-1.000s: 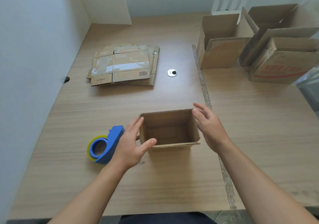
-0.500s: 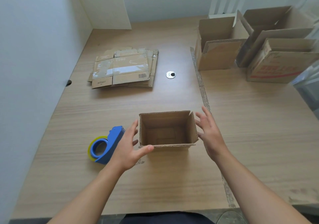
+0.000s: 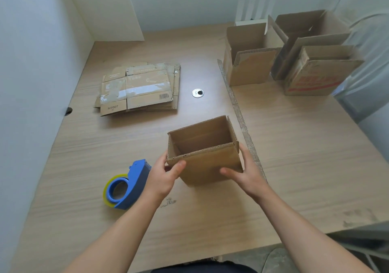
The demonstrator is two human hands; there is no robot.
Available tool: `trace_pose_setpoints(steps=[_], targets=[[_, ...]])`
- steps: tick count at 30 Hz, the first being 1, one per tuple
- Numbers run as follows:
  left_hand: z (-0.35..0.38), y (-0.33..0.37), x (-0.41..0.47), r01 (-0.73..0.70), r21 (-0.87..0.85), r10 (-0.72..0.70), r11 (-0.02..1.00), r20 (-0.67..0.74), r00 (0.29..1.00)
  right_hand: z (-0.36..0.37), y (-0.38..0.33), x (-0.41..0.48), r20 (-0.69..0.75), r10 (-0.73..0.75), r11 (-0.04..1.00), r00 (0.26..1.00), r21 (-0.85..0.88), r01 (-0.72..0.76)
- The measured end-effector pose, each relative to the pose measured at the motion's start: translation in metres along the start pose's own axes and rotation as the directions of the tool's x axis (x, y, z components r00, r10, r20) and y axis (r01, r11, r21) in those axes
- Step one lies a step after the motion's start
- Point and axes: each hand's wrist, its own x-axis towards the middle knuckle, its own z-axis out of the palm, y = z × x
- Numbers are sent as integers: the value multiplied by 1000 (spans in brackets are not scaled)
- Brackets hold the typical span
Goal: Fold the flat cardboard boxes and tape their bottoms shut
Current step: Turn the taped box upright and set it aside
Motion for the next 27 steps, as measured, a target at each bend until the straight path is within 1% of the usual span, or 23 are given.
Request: trace_pose_setpoints(steps=[4,6,9,13,15,17,19,21,24,27], targets=[[3,17,9,-43,-26,45,999,79,996,-4,-9,1,-76,33,995,997,94,-26],[7,31,19,-81,-12,82,997,116,990,-8,-11,3,-124,32,994,992,104,-19],[15,49,33,-149,8,145,989,163,976,-17,-13,7,-219,-8,993,976,116,34],[34,72,51,-182,35,170,983,221,960,-38,-13,13,-348,2,990,938,136,48],[46,82,63,-202,65,178,977,265,948,-53,-11,21,-399,20,988,917,151,44],[58,93,81,-222,167,171,961,273,947,-71,-6,33,-441,31,987,897,158,43],[67,103,103,-256,338,179,906,244,953,-95,0,49,-458,38,987,888,155,38],[74,112,124,-316,479,220,819,247,944,-121,7,69,-458,45,988,888,154,29],[87,130,156,-360,607,263,708,246,933,-158,14,106,-431,43,987,901,160,29],[104,143,184,-365,681,274,635,243,930,-188,20,150,-363,19,986,932,164,44]])
